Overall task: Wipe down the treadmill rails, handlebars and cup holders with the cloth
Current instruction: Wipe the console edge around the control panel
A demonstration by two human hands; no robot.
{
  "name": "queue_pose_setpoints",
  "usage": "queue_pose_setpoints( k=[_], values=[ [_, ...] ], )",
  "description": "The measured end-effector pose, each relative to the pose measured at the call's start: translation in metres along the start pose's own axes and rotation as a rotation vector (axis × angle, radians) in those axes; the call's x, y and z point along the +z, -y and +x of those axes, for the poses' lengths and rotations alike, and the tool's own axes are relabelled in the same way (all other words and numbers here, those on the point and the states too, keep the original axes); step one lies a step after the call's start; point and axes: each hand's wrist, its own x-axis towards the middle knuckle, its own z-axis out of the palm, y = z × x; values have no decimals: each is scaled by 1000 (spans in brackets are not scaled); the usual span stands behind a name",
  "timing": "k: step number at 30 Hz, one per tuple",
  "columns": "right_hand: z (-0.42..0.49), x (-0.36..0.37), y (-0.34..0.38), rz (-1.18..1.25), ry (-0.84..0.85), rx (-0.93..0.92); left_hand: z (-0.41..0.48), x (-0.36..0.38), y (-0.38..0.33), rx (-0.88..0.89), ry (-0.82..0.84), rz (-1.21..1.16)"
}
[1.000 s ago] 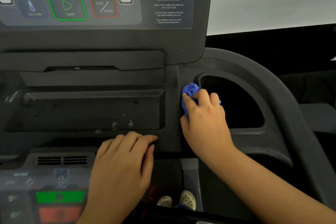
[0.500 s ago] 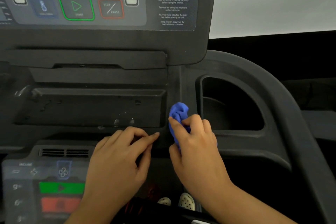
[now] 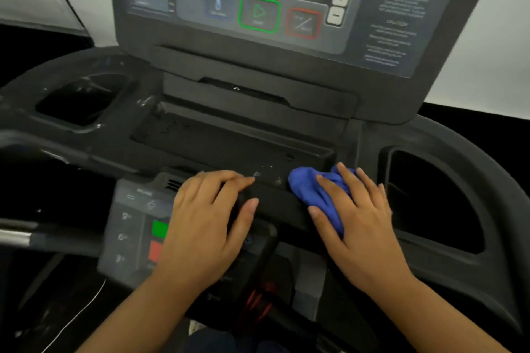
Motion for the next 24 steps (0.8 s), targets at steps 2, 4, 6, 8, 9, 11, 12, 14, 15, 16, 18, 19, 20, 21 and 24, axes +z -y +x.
queue_pose_setpoints(
  k=[2,4,6,8,9,11,12,14,15,16,18,19,20,21,24],
  values=[
    [1,2,5,6,-39,25,-2,-7,16,-45,-19,6],
    [2,4,14,-1,-56,61,-1,-14,35,-84,-26,0],
    [3,5,25,-11,-42,41,1,-20,52,-77,-13,-35],
    [10,1,30,-38,52,-76,1,-23,64,-35,-12,-71],
    [16,-1,29,-43,133,-149,0,-23,67,-5,-11,-86],
    [33,-5,26,-9,299,-270,-4,-22,70,54,-19,-124],
    [41,-6,25,34,358,-310,-5,-22,73,78,-29,-149],
    [53,-2,28,158,415,-355,-8,-24,81,90,-68,-187],
    [58,1,33,218,414,-371,-8,-25,86,79,-98,-197],
    [62,6,40,276,405,-383,-9,-27,91,58,-133,-205],
    [72,15,58,391,398,-386,-10,-29,99,-4,-202,-261],
    [78,20,67,456,411,-373,-10,-30,100,-39,-226,-315],
    [84,25,75,524,434,-353,-9,-31,100,-68,-241,-371],
    [90,29,83,591,464,-334,-9,-31,99,-87,-250,-415],
    [106,36,109,794,530,-255,-9,-32,100,-105,-250,-461]
  ],
)
